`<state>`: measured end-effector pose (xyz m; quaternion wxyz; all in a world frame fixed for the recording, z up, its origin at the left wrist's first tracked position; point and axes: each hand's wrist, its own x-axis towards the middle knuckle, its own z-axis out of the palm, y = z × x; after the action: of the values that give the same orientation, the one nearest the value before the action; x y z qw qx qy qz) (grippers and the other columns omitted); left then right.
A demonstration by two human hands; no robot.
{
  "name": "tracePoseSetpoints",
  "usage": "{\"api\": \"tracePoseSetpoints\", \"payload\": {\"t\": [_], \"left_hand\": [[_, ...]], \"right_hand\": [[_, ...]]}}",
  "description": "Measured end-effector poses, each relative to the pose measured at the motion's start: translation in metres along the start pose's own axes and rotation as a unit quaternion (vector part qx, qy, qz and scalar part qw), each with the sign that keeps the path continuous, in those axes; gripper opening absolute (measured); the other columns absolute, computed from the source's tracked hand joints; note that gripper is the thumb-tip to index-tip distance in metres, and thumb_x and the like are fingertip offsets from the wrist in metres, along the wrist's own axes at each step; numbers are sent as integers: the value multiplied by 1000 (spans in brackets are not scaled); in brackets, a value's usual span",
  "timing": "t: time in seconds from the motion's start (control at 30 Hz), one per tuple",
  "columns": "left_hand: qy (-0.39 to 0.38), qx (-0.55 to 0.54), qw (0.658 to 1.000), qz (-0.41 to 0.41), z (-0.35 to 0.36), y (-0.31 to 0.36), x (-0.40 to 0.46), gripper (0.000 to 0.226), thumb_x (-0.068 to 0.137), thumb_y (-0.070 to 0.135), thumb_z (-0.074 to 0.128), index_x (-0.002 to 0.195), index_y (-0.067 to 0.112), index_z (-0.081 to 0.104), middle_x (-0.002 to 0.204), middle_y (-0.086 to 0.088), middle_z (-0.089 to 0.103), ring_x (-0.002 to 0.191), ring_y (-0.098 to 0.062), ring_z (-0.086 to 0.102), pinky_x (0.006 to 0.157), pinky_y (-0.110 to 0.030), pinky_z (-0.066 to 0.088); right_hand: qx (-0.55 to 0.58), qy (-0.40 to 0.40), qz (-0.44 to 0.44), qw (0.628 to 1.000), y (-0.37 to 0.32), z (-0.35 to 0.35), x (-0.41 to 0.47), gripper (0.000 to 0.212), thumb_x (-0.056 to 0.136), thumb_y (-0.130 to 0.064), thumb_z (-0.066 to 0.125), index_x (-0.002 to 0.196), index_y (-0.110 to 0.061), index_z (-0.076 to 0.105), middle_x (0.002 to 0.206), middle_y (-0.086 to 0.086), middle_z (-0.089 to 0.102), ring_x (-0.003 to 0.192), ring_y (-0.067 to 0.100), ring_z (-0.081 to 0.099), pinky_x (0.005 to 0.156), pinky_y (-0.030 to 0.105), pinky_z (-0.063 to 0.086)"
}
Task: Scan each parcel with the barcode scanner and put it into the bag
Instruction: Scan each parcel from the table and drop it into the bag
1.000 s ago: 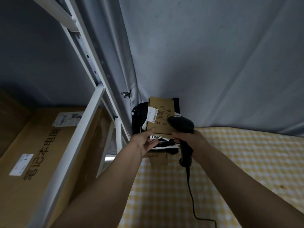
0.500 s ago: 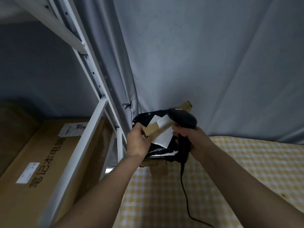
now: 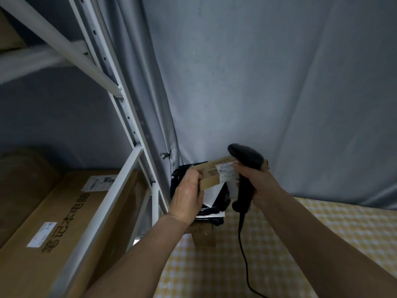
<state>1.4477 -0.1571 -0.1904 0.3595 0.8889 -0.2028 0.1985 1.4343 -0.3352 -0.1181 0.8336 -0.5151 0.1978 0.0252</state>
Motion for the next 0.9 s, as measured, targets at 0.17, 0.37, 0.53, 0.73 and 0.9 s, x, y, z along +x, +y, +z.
{"api": "tracePoseSetpoints", "payload": {"t": [0.17,0.37,0.53,0.73,0.9], "left_hand": [[22,-207,938,-278,-2,45,8,108,72,69,61,155,25,8,161,10,8,146,-8,15,118,-33,22],[-30,-603,610,-512,-13,33,30,33,98,28,52,118,3,59,98,-19,71,73,-28,72,58,-40,61],[-102,-605,638,-465,-13,38,26,24,88,-1,57,111,0,62,95,-20,72,77,-27,73,64,-37,62],[-24,-518,749,-411,-22,29,50,36,90,-12,53,122,4,57,118,-15,65,109,-32,62,70,-38,59],[5,-496,771,-399,-31,20,58,41,93,-11,47,130,4,53,109,-12,67,113,-33,59,78,-38,54]], "right_hand": [[6,-17,-15,1000,-11,-14,-7,10,84,0,65,90,-7,63,80,6,68,63,15,65,45,20,50],[-52,-72,-21,996,-14,-37,-11,15,83,-2,67,97,-8,66,81,3,70,68,13,67,61,27,53],[-102,-70,-28,992,-19,-55,-11,23,78,-8,73,100,-7,66,89,9,67,86,24,59,79,36,52],[-216,-51,-63,973,-20,-62,-25,15,79,-4,73,91,3,68,81,24,66,73,31,61,75,41,51],[-229,-66,-66,969,-11,-62,-35,16,82,-5,70,88,9,66,75,22,62,63,26,55,65,35,45]]}}
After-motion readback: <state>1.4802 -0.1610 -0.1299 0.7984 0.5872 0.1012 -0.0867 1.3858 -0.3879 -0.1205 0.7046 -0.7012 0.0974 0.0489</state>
